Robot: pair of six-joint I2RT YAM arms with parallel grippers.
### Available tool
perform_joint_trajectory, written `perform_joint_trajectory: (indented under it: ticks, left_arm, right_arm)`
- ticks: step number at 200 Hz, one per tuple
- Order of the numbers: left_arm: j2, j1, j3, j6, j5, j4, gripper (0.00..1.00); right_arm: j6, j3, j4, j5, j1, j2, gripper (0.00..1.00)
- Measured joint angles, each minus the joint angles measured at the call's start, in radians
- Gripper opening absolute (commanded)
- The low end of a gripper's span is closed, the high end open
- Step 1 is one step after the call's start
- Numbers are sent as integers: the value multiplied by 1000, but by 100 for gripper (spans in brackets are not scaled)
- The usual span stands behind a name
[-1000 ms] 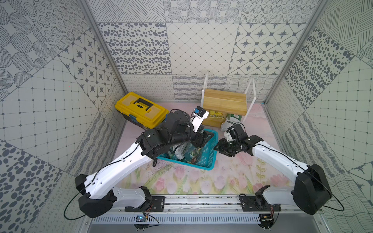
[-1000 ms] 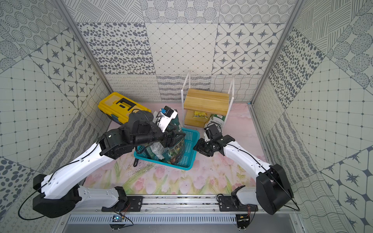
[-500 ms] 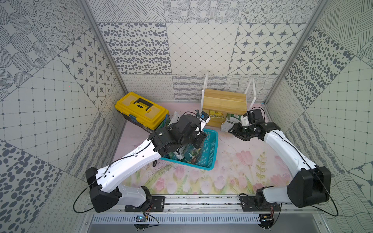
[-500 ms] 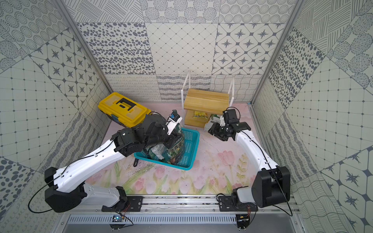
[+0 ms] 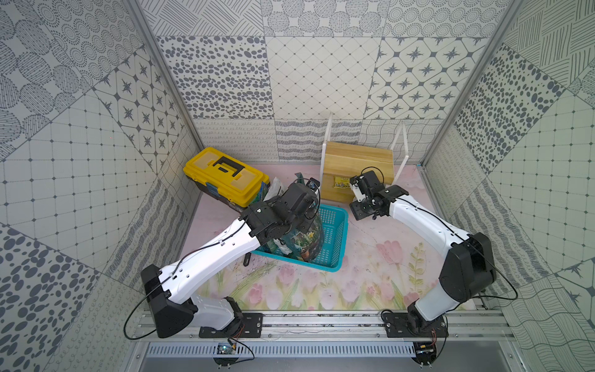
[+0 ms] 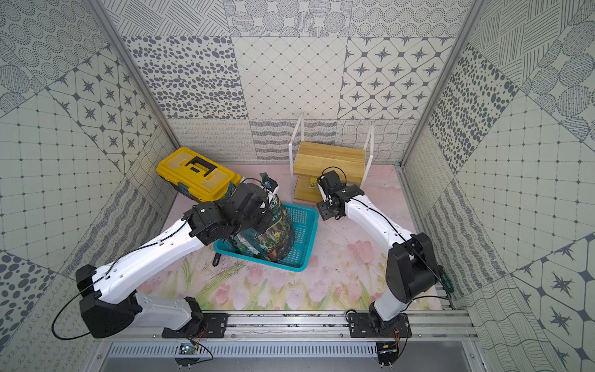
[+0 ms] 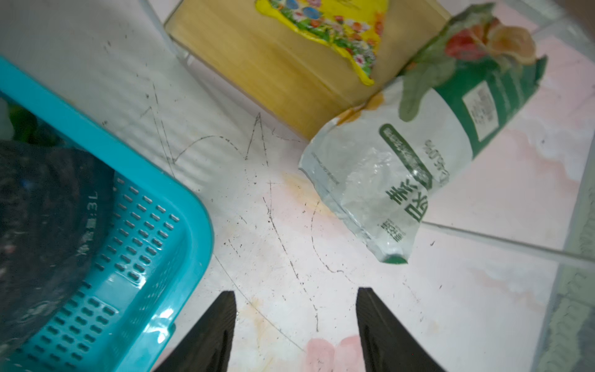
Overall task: Take down the fertilizer bag from the shelf
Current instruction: Pick up the fertilizer bag from the shelf.
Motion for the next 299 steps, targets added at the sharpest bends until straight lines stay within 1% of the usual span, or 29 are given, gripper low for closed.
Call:
perform_joint_trajectory:
  ticks: [71,120,173,200,211,223,240,256,269,274,299]
  left_arm:
    - [-34,24,-14,-16,-32,-37,33]
    - [-35,25,-7,-17,-31,-47,34]
    - [-34,25,18,-20,-31,-59,34]
    - [-34,27,26,-21,-31,-65,35]
    - [-34,28,27,-23,-30,-67,35]
    - [-34,28,27,-24,-30,-68,35]
    - [-35,28,27,-25,-30,-69,35]
    - [-36,29,27,-25,-30,-69,35]
    - [-38,29,27,-25,-30,-69,35]
    - [-38,29,27,-25,-31,-69,35]
    - [-39,29,26,-26,-30,-69,35]
  right_arm:
    - [-250,3,103,156,-10,148,67]
    - [-390,-60,216,226,-10,171,68]
    - [-486,-68,318,290,-13,233,69]
    - [-510,-69,378,327,-15,266,67]
    - [-522,-74,406,346,-15,282,63]
    - [-535,-87,440,369,-15,294,57]
    - [-544,-98,472,390,-14,304,44]
    - [-558,-106,497,402,-14,305,27]
    - [-553,-107,516,412,-14,304,6]
    - [-545,-107,523,416,-14,304,0]
    - [-523,-108,522,417,-15,287,0]
